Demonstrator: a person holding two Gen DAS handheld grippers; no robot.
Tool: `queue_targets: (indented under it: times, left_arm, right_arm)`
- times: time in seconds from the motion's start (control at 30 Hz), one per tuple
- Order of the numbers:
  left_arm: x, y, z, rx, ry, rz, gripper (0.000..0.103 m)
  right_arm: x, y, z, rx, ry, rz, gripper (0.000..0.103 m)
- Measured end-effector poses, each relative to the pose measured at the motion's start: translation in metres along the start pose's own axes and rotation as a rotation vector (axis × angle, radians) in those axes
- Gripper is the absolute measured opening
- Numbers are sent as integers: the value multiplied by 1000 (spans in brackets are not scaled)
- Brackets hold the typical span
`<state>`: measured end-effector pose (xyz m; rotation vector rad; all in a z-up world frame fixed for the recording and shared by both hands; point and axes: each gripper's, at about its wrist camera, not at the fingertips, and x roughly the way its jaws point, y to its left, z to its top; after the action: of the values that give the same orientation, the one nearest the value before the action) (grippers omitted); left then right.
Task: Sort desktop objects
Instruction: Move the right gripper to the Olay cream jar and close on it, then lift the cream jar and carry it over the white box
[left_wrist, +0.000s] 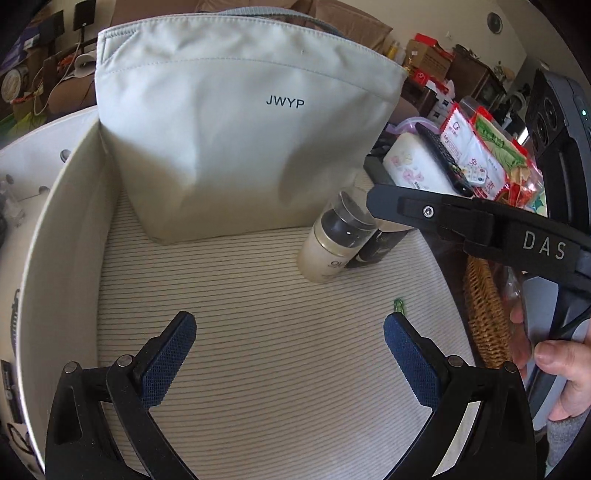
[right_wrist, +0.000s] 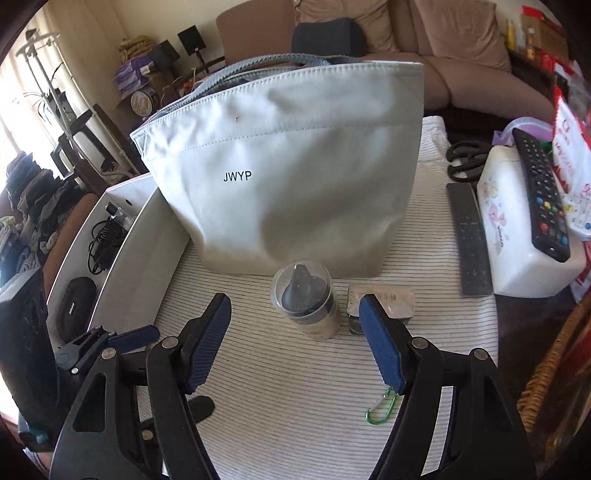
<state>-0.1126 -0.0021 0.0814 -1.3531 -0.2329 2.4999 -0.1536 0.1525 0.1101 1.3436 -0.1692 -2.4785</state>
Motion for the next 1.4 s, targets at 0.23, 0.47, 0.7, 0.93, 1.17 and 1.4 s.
queue_targets:
  times: [0.23, 0.47, 0.7, 0.93, 1.17, 1.4]
  left_arm:
    - [29, 6, 5, 2, -29, 32, 103]
    - [39, 9, 1, 38, -23, 45, 103]
    - [36, -3, -3, 118, -40, 74, 103]
    - [-4, 2, 3, 102, -140, 14, 103]
    - [-52, 26, -3, 42, -222, -94, 69]
    - [-101, 36, 0, 41, -241, -117, 60]
  right_arm:
    - [36, 1, 9, -63, 21, -13, 72]
    - [60, 14, 7, -176, 53, -73, 45]
    - [50, 27, 7, -209, 69, -73, 45]
    - [12, 43, 17, -102, 84, 102, 45]
    - [-21, 69, 23, -13, 118, 293, 44]
    - [-47, 111, 32, -47, 103, 302, 44]
